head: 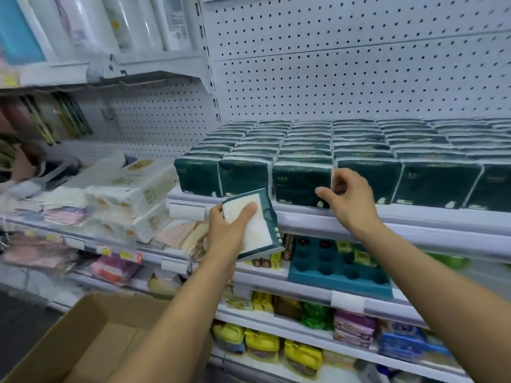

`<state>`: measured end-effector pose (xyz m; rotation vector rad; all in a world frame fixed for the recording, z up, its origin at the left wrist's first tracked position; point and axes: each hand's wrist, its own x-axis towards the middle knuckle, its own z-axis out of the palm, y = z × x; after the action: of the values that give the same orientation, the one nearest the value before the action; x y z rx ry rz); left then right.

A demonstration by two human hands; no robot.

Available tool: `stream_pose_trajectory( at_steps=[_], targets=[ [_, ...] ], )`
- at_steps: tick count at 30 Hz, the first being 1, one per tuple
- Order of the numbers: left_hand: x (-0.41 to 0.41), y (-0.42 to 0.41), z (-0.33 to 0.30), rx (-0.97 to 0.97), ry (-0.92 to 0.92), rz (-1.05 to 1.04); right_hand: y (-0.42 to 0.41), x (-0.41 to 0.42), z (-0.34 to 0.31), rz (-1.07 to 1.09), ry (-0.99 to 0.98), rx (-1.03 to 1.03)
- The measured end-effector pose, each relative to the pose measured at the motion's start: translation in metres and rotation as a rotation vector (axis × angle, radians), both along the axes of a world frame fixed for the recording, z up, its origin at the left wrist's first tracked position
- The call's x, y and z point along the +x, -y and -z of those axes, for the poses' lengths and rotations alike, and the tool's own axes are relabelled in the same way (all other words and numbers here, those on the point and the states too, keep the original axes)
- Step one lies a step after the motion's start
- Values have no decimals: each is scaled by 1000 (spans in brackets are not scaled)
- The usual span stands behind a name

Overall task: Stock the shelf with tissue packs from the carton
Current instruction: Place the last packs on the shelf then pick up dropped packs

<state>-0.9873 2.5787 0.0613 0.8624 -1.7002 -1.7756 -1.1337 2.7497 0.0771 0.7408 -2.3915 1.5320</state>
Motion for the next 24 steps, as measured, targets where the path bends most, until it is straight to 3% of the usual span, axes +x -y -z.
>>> stream_pose_trajectory(
  at_steps=[3,7,10,14,17,20,24],
  targets=[
    [-7,4,-1,43,-7,23,8,2,5,74,49,-67],
    [-10,9,-2,35,10,67,9,4,5,236,42,14],
    [-10,9,-4,92,13,126,3,15,7,271,-105,39],
    [-11,2,-5,154,-4,173,-11,46,23,-118,-582,293],
    [-14,-4,-7,200,-1,223,-12,58,38,-373,-721,569],
    [-5,-12,-16,196,23,318,-9,66,39,-313,-540,289],
    [1,-14,-19,103,11,391,-11,77,18,-220,145,-225]
  ],
)
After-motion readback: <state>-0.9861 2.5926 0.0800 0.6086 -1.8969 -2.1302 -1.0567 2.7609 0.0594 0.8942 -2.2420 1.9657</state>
